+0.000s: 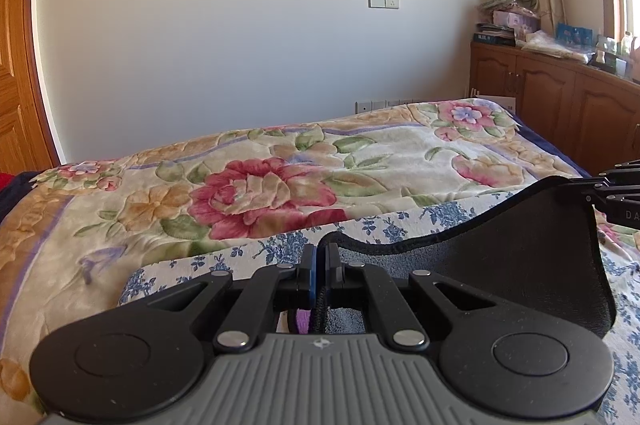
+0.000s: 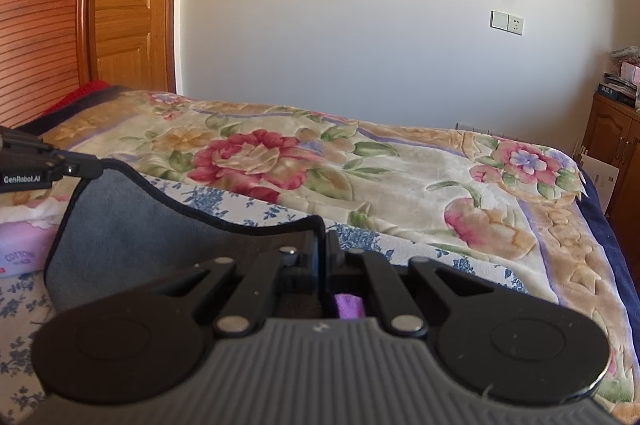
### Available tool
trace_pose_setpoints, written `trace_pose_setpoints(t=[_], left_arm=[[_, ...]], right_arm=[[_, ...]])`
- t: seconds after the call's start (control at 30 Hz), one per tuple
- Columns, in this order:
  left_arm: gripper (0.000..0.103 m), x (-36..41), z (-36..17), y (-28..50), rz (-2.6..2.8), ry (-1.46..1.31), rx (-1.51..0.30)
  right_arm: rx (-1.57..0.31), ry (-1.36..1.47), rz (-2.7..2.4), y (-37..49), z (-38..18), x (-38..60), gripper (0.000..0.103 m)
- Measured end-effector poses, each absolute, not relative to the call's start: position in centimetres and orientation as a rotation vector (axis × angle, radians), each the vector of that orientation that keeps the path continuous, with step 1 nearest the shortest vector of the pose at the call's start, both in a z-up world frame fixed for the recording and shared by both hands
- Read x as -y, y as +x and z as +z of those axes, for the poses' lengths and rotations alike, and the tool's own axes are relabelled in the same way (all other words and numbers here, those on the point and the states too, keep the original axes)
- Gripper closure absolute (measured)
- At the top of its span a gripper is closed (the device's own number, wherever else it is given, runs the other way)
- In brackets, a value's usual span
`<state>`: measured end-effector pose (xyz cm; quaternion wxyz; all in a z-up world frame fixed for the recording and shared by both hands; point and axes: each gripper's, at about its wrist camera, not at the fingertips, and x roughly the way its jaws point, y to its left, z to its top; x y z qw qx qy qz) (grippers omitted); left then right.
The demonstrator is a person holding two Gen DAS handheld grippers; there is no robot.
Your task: Fold towel
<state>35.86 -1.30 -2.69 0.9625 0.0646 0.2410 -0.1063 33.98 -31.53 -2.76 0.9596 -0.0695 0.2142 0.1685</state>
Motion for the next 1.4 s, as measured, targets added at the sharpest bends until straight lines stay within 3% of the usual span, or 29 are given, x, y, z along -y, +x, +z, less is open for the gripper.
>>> trace_pose_setpoints(t=[1.23, 1.3, 1.33, 1.4], left_arm=[[0.094, 3.4, -10.3, 41.7, -0.11, 0.21, -0.588], [0.087, 3.5, -10.4, 41.7, -0.106, 0.214, -0.586], [0.077, 3.5, -10.4, 41.7, -0.107, 0.213, -0.583], [0.063, 3.5, -10.3, 41.5, -0.114, 0.205, -0.573]], right_arm=[[-0.6, -0.15, 0.294, 39.4, -10.2, 32.7, 0.098], [-0.6, -0.143, 0.285, 39.4, -10.2, 32.8, 0.093], [-0.602, -0.142, 0.279, 39.4, -10.3, 32.8, 0.088], [-0.605, -0.137, 0.271, 39.4, -10.4, 33.0, 0.087]])
